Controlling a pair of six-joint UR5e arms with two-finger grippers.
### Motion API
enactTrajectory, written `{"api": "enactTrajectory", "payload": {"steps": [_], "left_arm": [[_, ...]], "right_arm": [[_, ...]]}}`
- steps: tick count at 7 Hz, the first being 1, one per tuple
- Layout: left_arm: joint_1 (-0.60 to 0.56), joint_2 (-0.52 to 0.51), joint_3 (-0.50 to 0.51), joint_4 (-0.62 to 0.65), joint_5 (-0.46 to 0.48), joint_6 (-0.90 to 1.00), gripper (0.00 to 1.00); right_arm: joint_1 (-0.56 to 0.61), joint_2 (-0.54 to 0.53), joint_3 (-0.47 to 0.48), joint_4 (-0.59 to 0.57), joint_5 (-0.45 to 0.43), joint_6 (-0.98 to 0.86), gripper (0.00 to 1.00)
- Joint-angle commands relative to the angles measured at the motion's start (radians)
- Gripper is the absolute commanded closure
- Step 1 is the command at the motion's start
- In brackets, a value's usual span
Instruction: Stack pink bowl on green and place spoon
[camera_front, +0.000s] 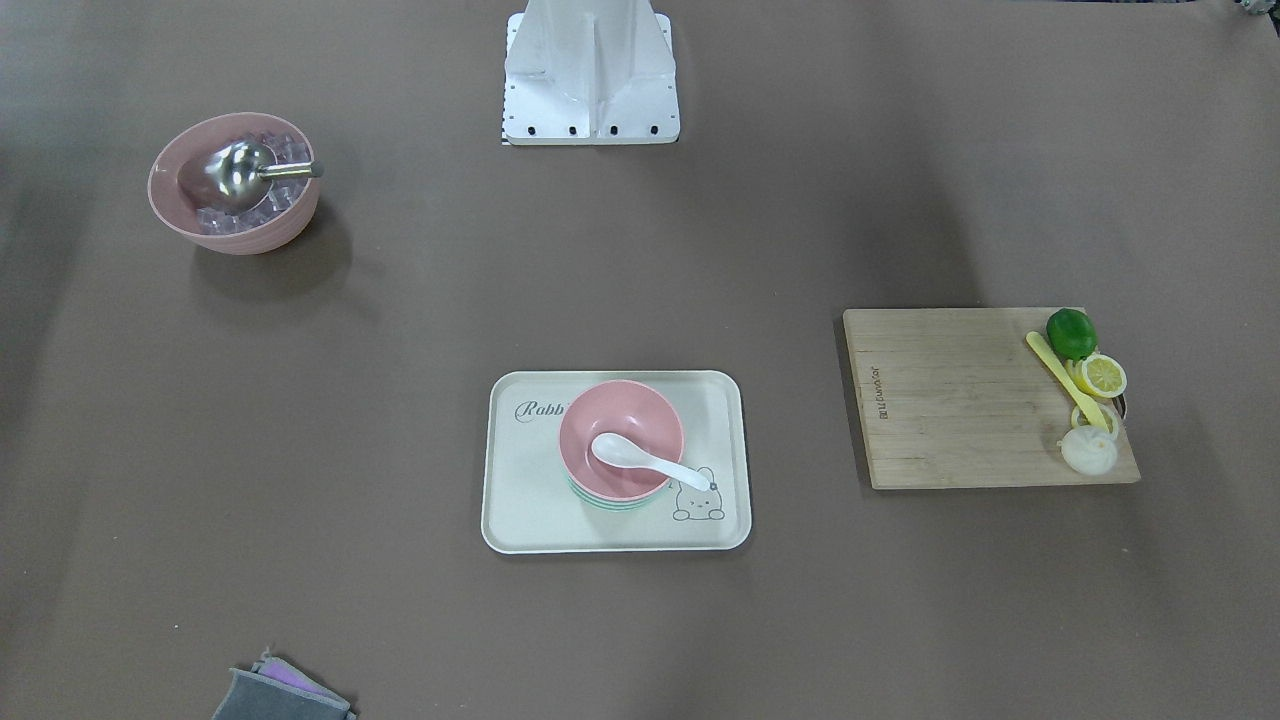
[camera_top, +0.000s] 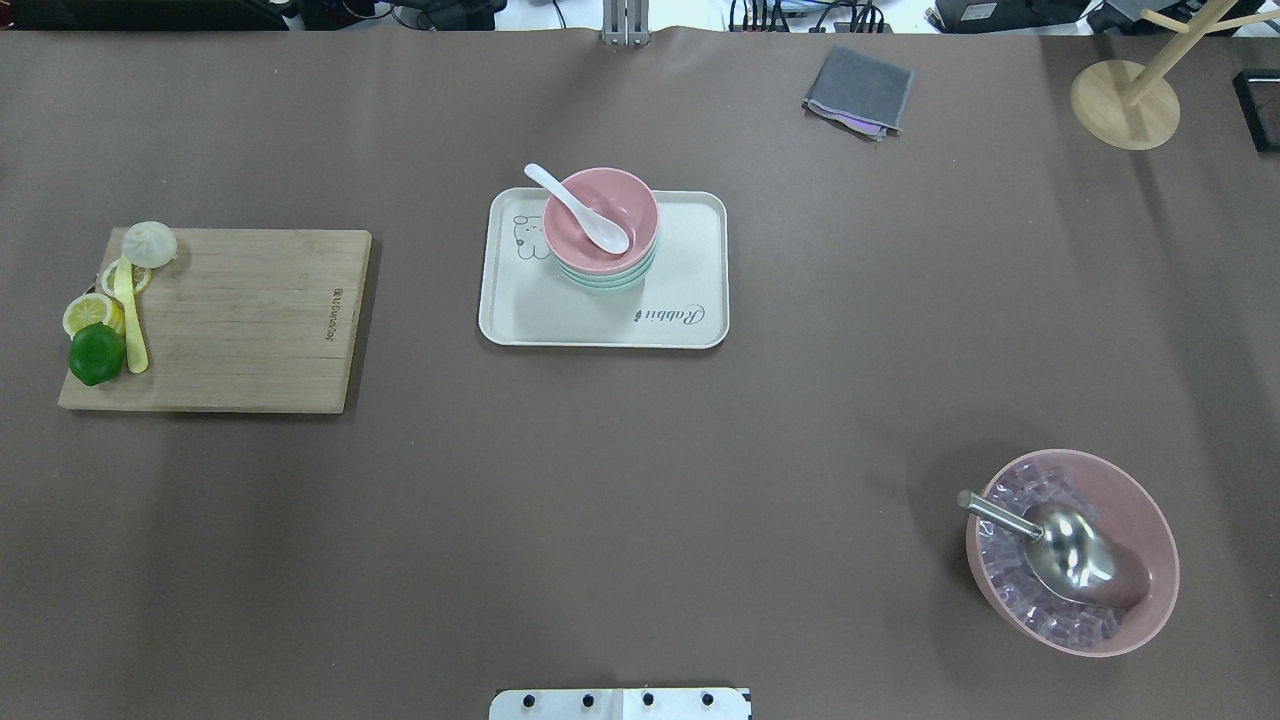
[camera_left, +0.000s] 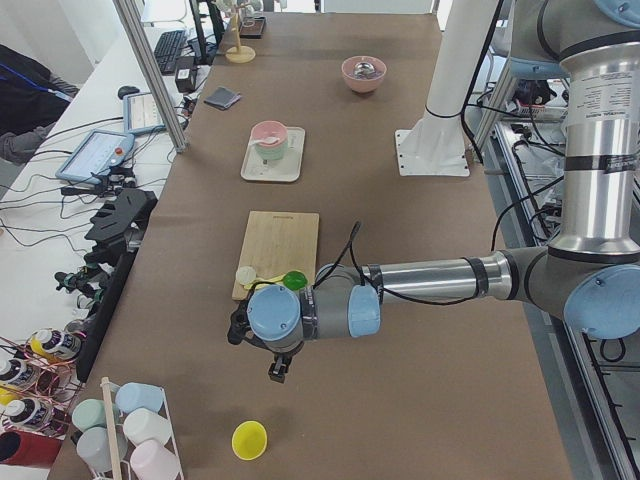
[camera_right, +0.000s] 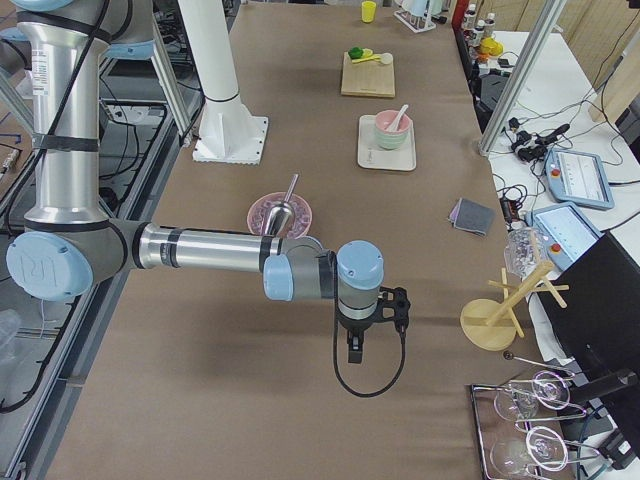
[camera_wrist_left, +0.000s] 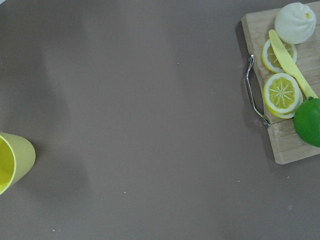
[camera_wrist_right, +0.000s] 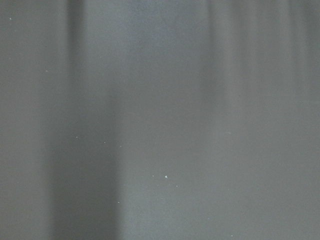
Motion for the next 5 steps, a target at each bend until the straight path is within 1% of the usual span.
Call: {"api": "enactTrajectory", "payload": {"steps": [1, 4, 5], "left_arm": [[0.003, -0.01, -0.026, 0.011, 0.146, -0.004, 0.02], [0.003, -0.009, -0.049, 0.011, 0.148, -0.004, 0.02], [0.004, -0.01, -0.054, 0.012, 0.146, -0.033, 0.02]], "right_arm": [[0.001, -0.028, 0.006, 0.012, -0.012, 0.001, 0.0], [0.001, -0.046, 0.009, 0.016, -0.028, 0.013, 0.0], [-0.002, -0.046, 0.013, 0.018, -0.026, 0.007, 0.0]]}}
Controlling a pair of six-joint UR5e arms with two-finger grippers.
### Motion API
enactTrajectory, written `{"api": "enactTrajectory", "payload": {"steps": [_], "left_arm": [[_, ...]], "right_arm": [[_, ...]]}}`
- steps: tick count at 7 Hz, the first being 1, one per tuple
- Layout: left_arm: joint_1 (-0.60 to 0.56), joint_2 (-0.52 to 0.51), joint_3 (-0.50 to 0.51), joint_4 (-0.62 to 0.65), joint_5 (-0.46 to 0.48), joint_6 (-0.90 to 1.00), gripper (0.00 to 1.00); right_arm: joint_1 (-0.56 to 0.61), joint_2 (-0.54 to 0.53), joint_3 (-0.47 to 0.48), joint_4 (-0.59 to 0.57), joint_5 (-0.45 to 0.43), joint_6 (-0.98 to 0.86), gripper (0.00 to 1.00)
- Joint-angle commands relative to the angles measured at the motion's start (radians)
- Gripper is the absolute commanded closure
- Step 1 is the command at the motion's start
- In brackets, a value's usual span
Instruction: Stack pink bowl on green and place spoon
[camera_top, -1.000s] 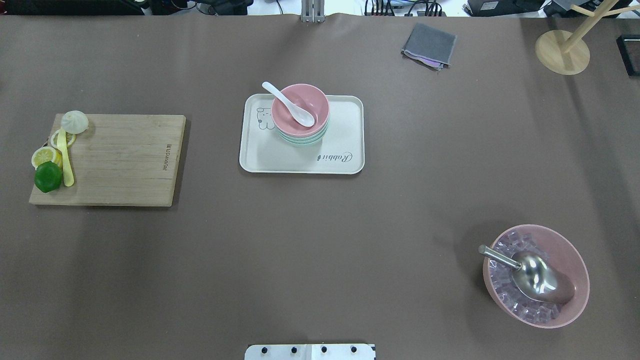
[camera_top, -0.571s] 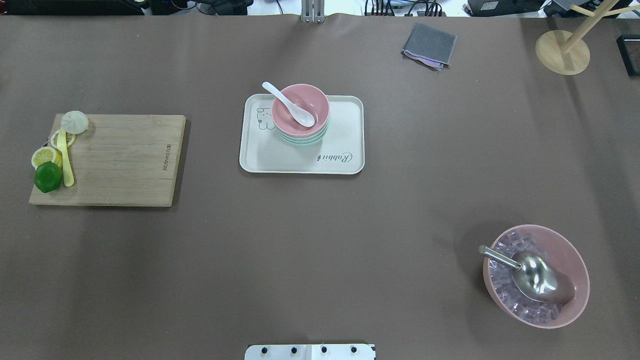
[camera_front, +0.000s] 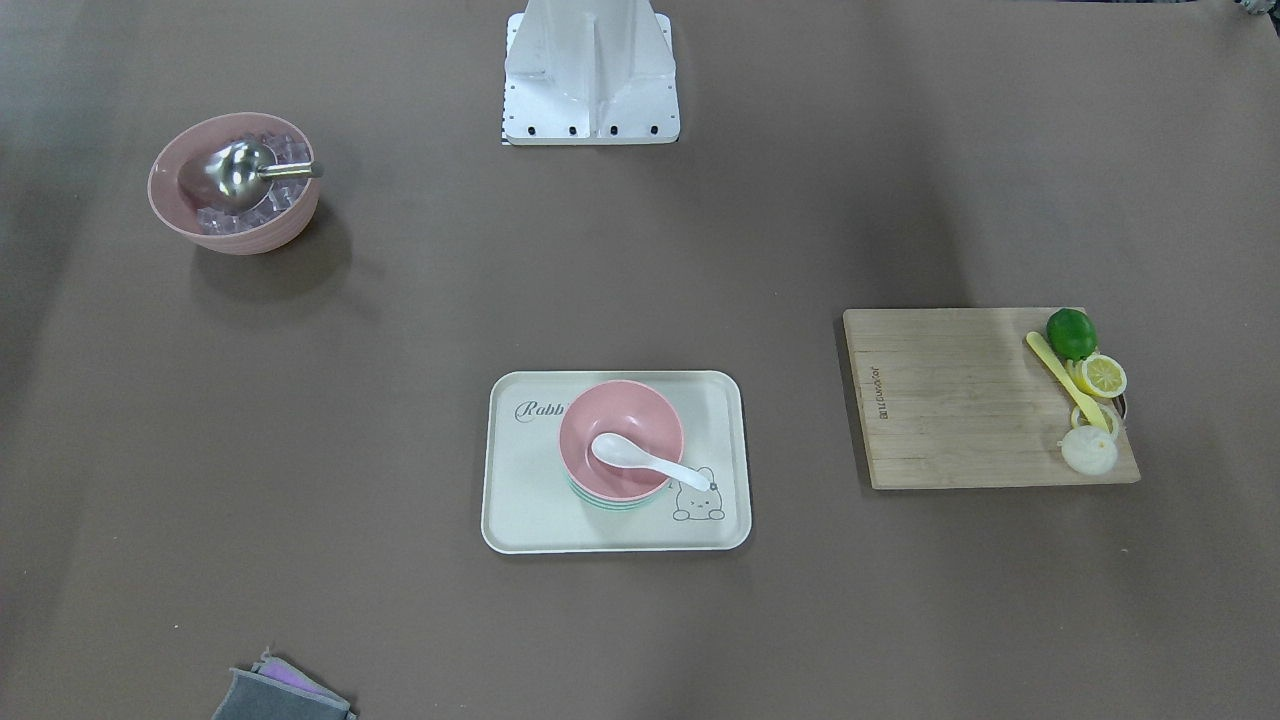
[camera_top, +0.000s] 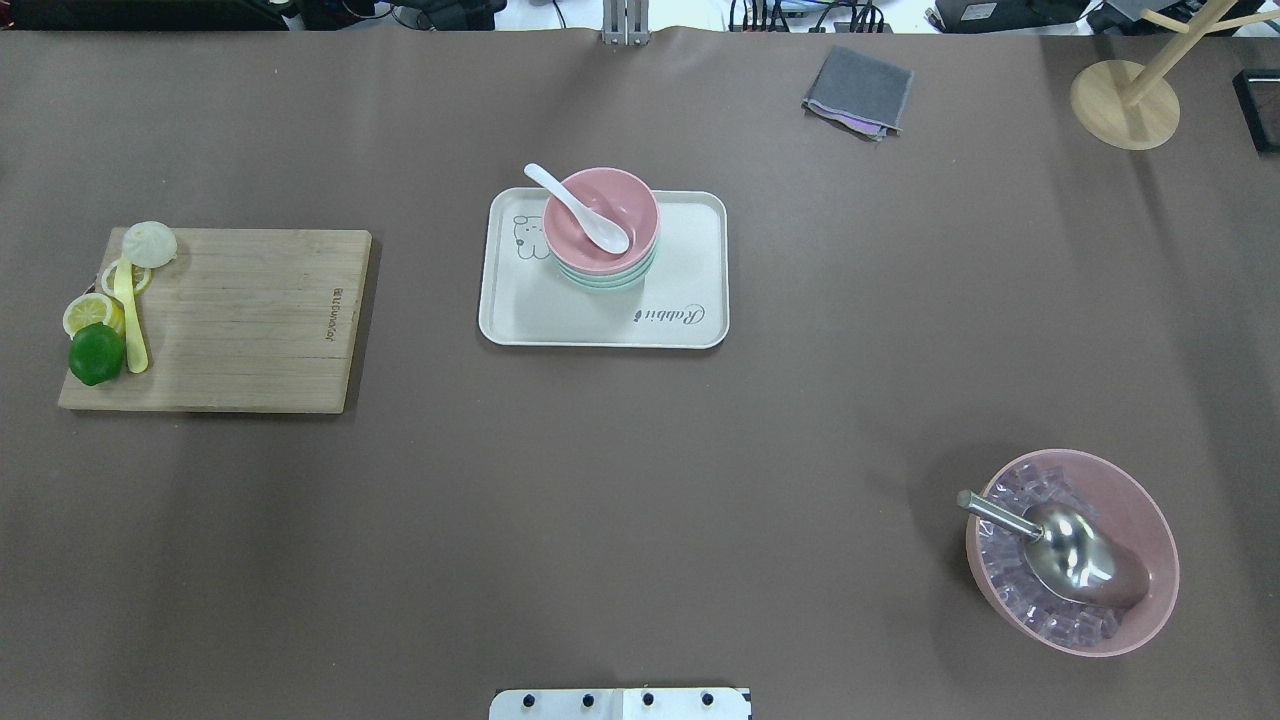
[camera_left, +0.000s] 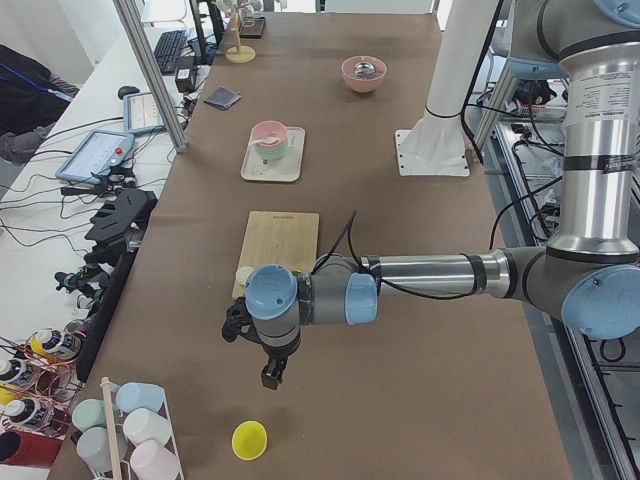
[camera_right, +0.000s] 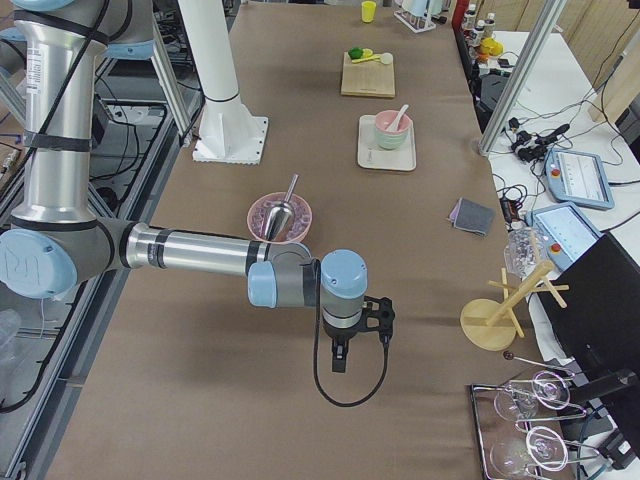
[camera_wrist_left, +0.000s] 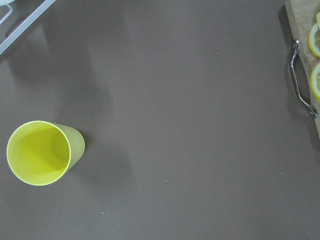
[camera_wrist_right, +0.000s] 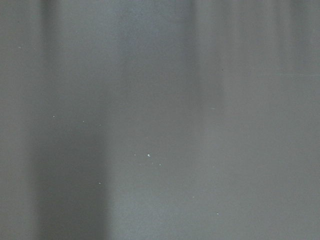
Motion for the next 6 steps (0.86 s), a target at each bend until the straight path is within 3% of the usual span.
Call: {"api": "enactTrajectory", "payload": {"steps": [1, 6], "left_arm": [[0.003, -0.003, -0.011, -0.001, -0.001, -0.1, 0.02], [0.004, 0.024, -0.094, -0.01, -0.004, -0.091, 0.02]], "right_arm": [[0.001, 0.001, 0.005, 0.001, -0.004, -0.007, 0.0], [0.001, -0.01, 0.005, 0.0, -0.001, -0.006, 0.0]]}}
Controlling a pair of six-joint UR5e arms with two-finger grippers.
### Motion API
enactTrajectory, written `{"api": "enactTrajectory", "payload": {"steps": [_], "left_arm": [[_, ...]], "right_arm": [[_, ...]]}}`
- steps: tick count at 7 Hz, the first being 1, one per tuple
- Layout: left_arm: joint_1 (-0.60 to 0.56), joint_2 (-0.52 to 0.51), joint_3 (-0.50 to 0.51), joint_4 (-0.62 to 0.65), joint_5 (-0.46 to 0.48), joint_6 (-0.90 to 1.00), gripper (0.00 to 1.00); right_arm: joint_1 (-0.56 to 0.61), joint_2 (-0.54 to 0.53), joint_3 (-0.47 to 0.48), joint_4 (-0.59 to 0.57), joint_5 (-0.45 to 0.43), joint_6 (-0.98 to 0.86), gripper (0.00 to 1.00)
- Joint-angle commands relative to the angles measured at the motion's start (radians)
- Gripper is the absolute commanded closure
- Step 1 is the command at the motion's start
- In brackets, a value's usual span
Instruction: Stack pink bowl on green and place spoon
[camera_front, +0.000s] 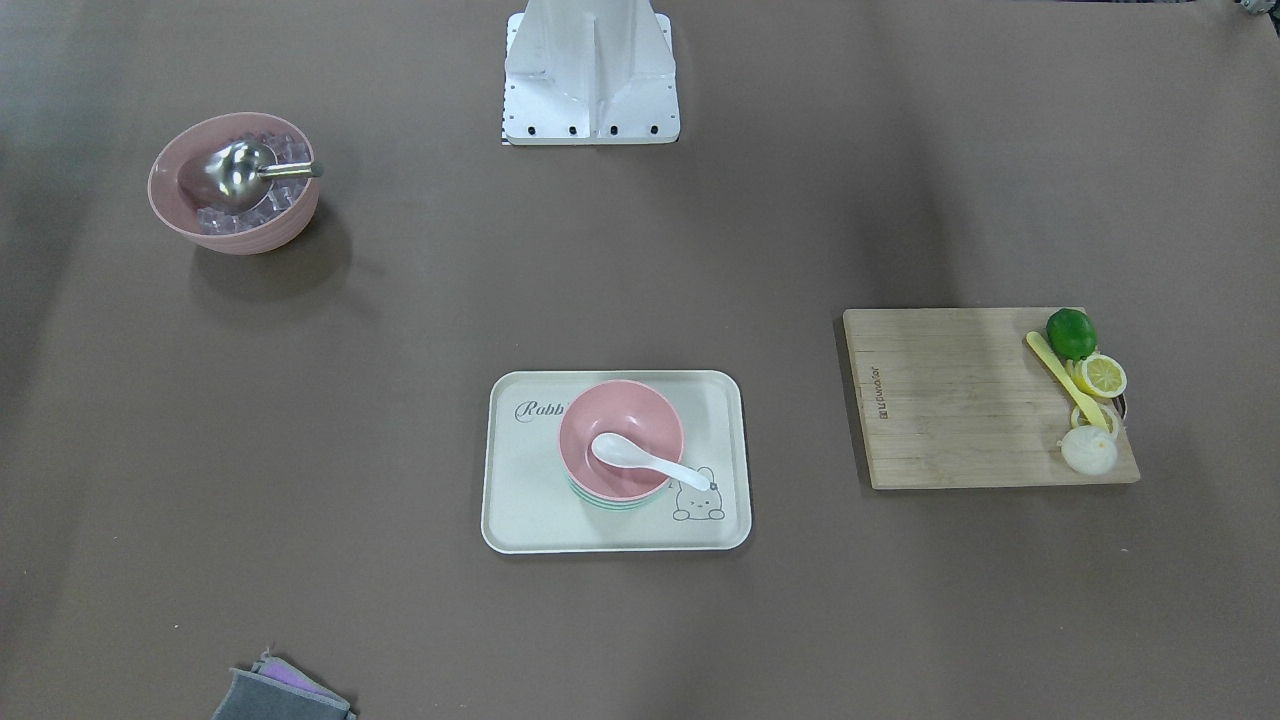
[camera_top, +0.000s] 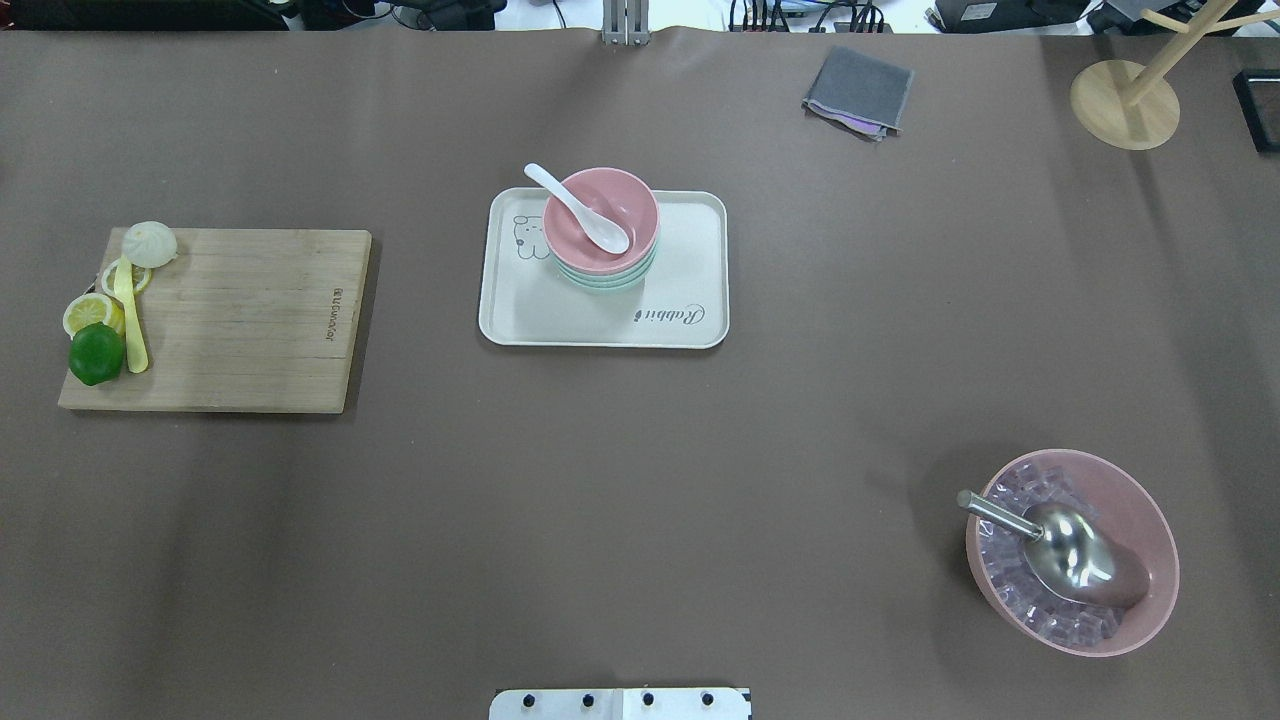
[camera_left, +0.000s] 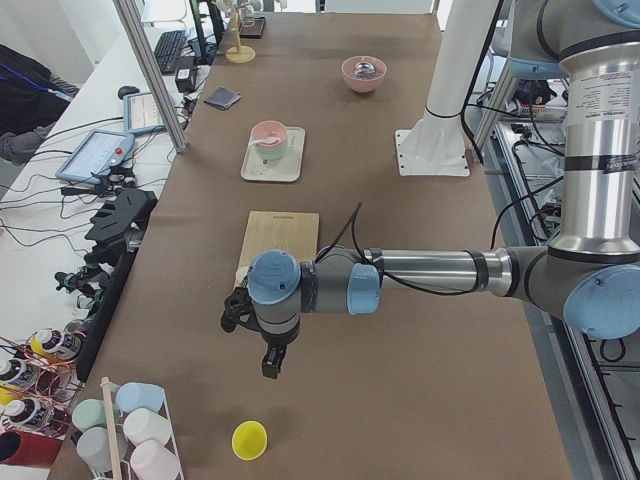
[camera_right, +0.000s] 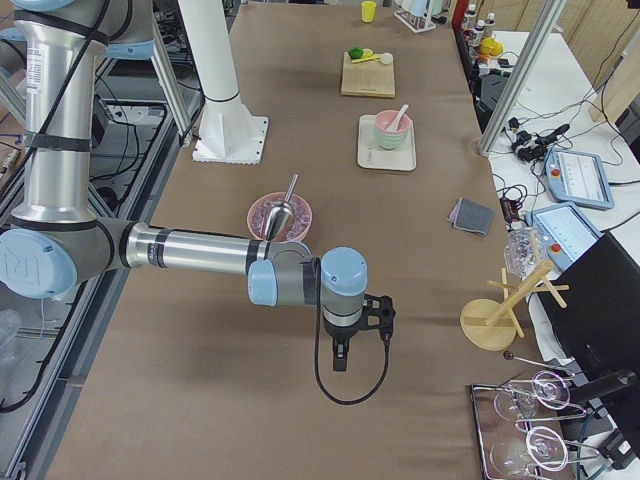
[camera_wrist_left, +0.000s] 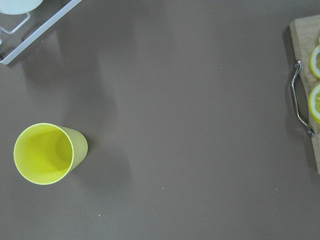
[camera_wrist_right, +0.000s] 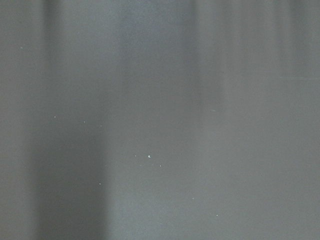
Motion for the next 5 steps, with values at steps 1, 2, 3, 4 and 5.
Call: {"api": "enactTrajectory", "payload": {"steps": [1, 2, 3, 4, 5], "left_arm": [[0.0, 0.025, -0.036, -0.003, -0.002, 0.0, 0.02], [0.0, 0.028, -0.039, 0.002, 0.0, -0.001, 0.02], [0.0, 0.034, -0.04, -0.001, 0.0, -0.001, 0.02], [0.0, 0.035, -0.039, -0.001, 0.0, 0.0, 0.02], [0.0, 0.035, -0.04, 0.0, 0.0, 0.0, 0.02]], "right_arm": [[-0.001, -0.013, -0.005, 0.0, 0.008, 0.0, 0.0], [-0.001, -0.013, -0.003, 0.0, 0.008, -0.001, 0.0], [-0.001, -0.016, -0.005, 0.0, 0.008, -0.003, 0.0], [-0.001, -0.032, -0.007, 0.002, 0.007, -0.004, 0.0], [-0.001, -0.039, -0.002, 0.002, 0.008, -0.003, 0.0]]}}
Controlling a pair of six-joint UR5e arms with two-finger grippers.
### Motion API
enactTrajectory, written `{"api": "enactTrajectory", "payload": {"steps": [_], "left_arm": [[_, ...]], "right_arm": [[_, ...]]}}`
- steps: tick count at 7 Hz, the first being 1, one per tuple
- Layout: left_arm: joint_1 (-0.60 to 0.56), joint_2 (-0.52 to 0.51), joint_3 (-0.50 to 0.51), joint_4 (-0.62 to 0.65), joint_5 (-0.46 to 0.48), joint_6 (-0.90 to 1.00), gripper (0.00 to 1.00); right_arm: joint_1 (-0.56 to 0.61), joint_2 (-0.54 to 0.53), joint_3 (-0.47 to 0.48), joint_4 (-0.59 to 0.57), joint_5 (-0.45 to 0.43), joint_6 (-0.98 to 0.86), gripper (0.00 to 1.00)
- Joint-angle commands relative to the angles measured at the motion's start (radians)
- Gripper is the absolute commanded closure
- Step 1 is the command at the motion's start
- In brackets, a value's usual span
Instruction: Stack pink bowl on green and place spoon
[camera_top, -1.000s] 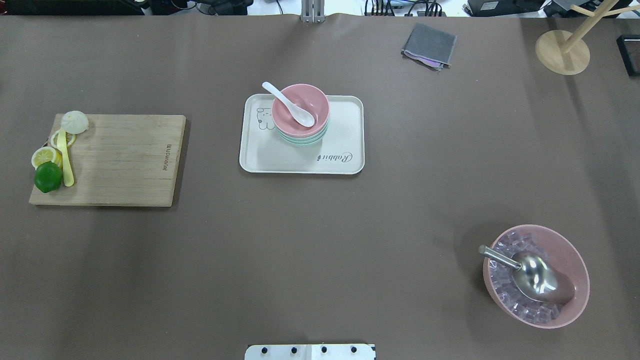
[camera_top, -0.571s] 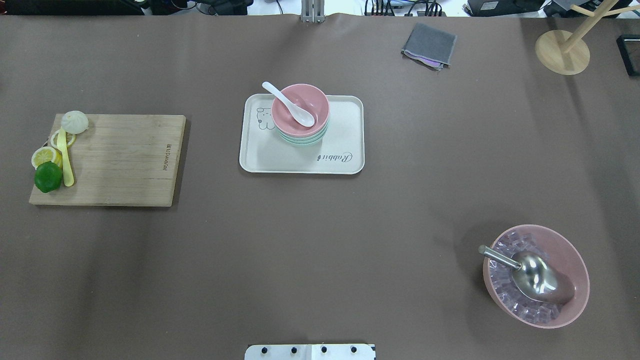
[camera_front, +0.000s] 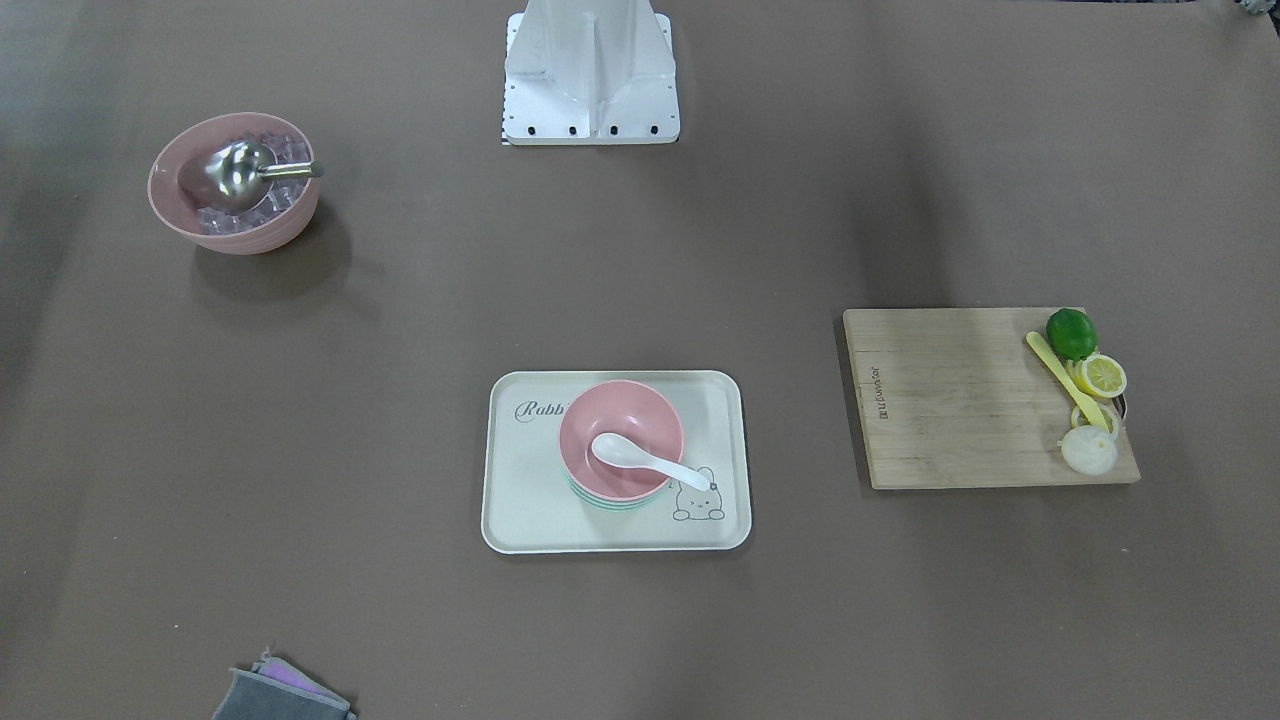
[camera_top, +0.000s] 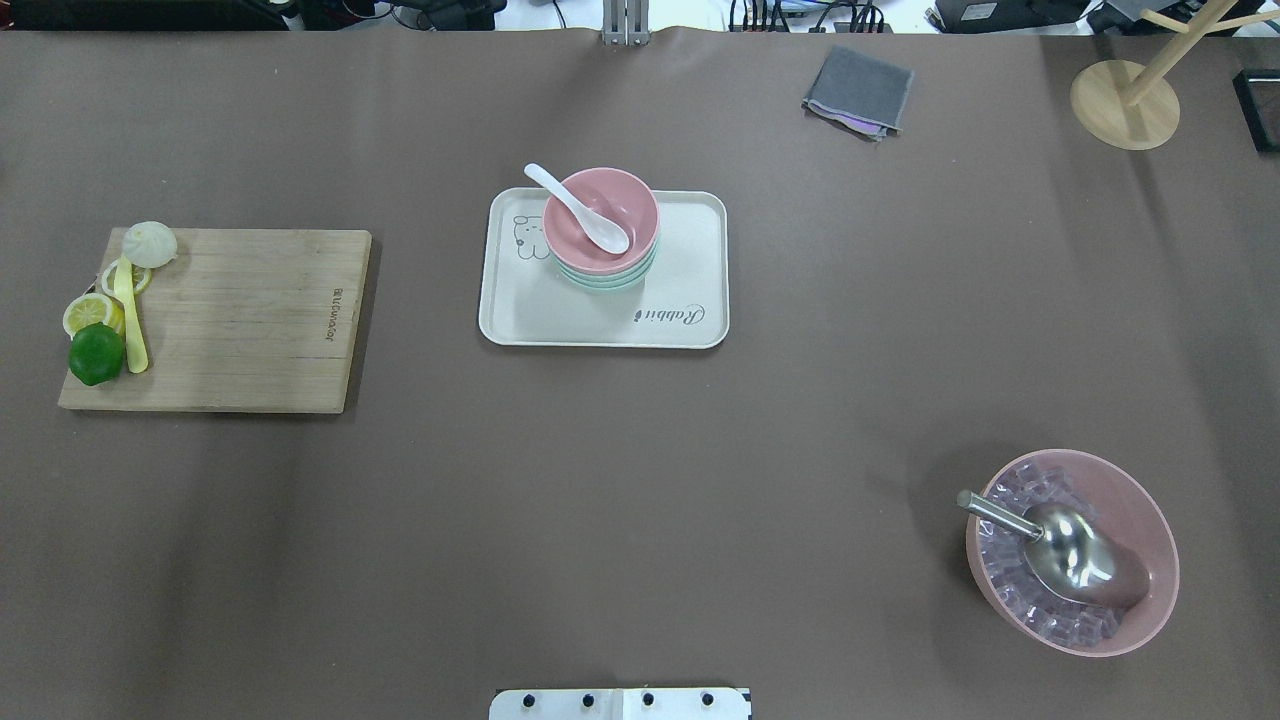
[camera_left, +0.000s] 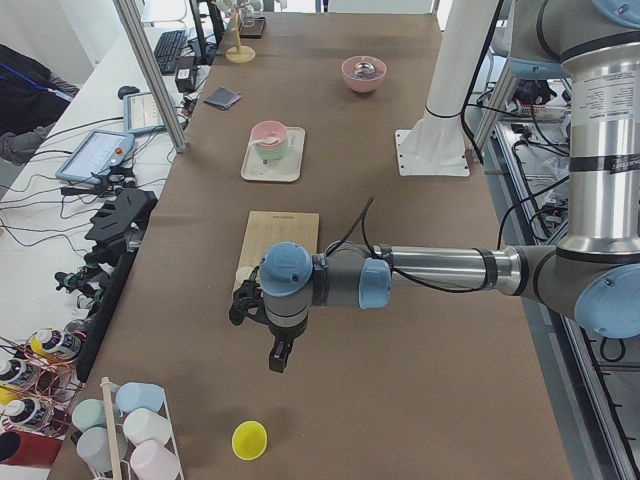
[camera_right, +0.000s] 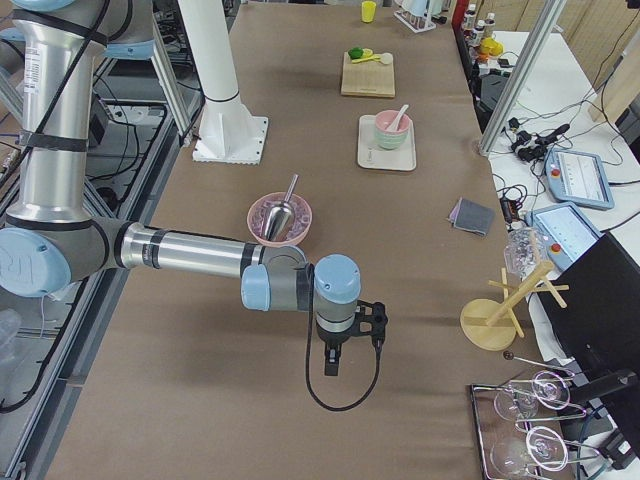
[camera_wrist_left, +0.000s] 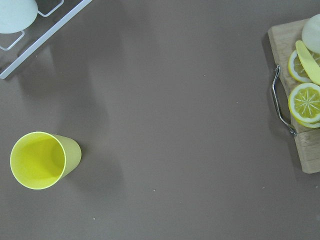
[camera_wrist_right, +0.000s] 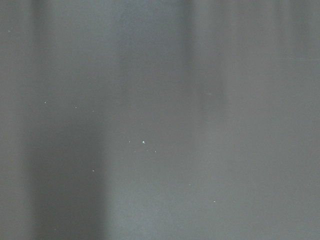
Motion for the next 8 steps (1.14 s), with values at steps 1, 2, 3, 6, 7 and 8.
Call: {"api": "enactTrajectory", "payload": {"steps": [1, 2, 3, 6, 7, 8], "left_arm": [[0.0, 0.001, -0.001, 0.001, 0.0, 0.001, 0.02], [0.0, 0.004, -0.001, 0.001, 0.0, 0.001, 0.02], [0.0, 0.006, -0.001, 0.001, 0.0, 0.001, 0.02], [0.0, 0.007, -0.001, -0.001, 0.0, 0.001, 0.02], [0.0, 0.007, -0.001, 0.001, 0.0, -0.001, 0.02], [0.002, 0.009, -0.001, -0.001, 0.0, 0.001, 0.02]], "right_arm": [[0.0, -0.013, 0.003, 0.001, 0.001, 0.0, 0.0], [0.0, -0.013, 0.001, -0.001, 0.001, 0.0, 0.0], [0.0, -0.013, 0.0, -0.001, 0.001, 0.0, 0.0], [0.0, -0.019, -0.006, -0.001, 0.001, 0.0, 0.0], [0.0, -0.02, -0.007, -0.001, -0.001, 0.0, 0.0], [0.0, -0.025, -0.005, 0.001, 0.001, 0.0, 0.0]]}}
